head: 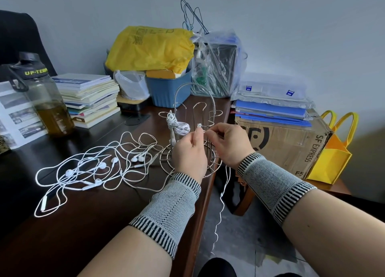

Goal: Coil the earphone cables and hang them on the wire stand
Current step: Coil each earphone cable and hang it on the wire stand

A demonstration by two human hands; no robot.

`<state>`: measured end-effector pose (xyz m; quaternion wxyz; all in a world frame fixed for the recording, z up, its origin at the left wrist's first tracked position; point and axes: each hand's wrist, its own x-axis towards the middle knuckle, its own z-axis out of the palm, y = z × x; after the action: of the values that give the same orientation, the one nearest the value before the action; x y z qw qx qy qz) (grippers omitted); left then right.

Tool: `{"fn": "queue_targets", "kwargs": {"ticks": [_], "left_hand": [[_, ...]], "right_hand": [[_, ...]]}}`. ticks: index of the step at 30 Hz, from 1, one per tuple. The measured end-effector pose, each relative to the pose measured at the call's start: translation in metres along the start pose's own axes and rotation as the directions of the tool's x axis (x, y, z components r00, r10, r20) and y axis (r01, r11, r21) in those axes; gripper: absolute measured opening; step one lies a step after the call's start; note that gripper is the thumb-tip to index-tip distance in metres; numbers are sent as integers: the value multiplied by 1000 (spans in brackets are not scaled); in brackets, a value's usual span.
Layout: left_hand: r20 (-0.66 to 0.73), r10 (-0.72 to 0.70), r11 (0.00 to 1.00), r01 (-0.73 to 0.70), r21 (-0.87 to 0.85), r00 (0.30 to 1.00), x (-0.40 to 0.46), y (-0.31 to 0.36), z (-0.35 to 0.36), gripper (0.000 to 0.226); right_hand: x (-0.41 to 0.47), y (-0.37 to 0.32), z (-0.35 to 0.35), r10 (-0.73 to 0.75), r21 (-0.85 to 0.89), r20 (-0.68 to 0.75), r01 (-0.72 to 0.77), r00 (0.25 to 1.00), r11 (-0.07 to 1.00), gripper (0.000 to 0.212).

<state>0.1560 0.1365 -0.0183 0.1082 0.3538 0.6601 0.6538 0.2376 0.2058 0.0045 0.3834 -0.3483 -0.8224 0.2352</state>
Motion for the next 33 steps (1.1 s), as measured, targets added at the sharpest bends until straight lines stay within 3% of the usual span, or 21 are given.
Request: {"fn": "queue_targets", "kwargs": {"ticks": [6,11,15,18,21,28,33], "left_hand": [[-31,-38,999,37,-26,999,0,-2,1,39],[-41,-41,999,41,10,998,1,-3,2,39],[-38,-47,999,48,10,998,2,-3,3,41],[-60,-71,997,69,-30,996,7,-7,5,36],[-31,-73,997,72,-27,997,3,-2,4,46],[-27,-96,995,97,37,995,1,3,0,51],[2,-82,995,82,50,997,0,5,-2,39]], "right_hand": [[-4,1,-20,59,72,62,-64,996,995,7],[-4,18,-52,313,303,201,-363,928,881,8],[-4,29,-68,382,221,230,-431,895,875,13],[1,15,-75,343,-7,207,-350,916,937,17],[14,-12,-76,171,-242,143,-133,975,961,20],[38,-64,-50,-100,-539,196,192,975,820,18],[50,-85,-33,-110,-613,287,270,952,743,19]]}}
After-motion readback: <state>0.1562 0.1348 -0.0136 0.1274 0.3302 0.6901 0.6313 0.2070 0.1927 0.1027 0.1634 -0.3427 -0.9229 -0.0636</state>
